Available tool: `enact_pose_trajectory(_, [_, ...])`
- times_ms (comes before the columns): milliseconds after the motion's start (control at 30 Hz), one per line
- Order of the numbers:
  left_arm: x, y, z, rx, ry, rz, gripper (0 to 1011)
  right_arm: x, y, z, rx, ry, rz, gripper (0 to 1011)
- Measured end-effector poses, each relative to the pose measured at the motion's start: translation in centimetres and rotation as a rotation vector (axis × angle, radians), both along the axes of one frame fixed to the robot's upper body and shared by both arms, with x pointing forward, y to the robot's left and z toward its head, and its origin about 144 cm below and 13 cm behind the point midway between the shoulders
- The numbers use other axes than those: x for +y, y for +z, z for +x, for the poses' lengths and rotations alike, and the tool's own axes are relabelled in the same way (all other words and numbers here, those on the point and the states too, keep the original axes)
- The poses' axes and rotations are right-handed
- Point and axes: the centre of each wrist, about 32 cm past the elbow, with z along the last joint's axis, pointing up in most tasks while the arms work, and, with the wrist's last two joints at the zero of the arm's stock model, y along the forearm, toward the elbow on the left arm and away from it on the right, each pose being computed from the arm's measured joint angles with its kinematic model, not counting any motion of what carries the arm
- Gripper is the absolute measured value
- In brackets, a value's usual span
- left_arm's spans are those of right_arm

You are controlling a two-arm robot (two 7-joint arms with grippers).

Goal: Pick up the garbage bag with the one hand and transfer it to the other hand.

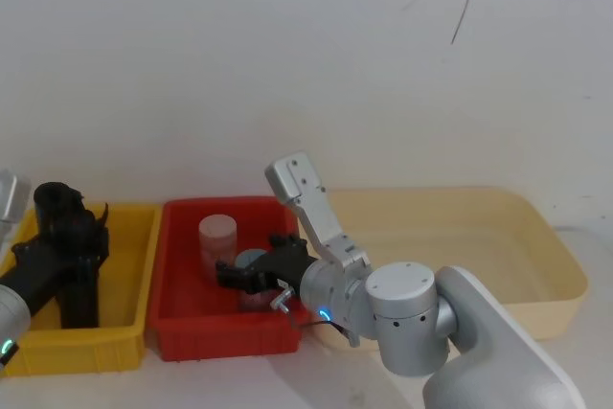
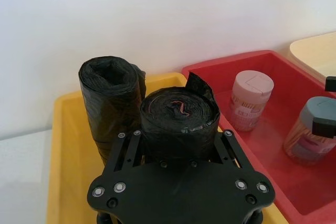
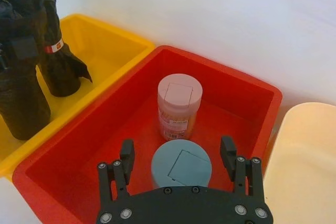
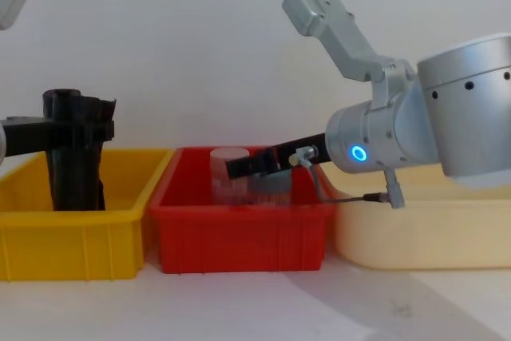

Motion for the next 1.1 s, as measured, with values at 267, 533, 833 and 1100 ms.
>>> enact_pose_trajectory(267, [0.00,0.00,0.00,0.000,0.000,0.000,483,-0.19,-0.04,0.31,0.005,0.028,-0.025,1001])
enact_pose_trajectory(533, [0.00,0.00,0.00,0.000,0.000,0.000,484,-0.25,-0.10,0.33,0.008,0.048,-0.044,1002])
enact_pose_trajectory(833, [0.00,0.00,0.00,0.000,0.000,0.000,483,-0.27,-0.14,0.34,0.010,0.058,-0.056,872])
enact_pose_trajectory(1100, [0.00,0.00,0.00,0.000,0.000,0.000,483,-0.29,-0.16,0.34,0.011,0.063,-0.060,654])
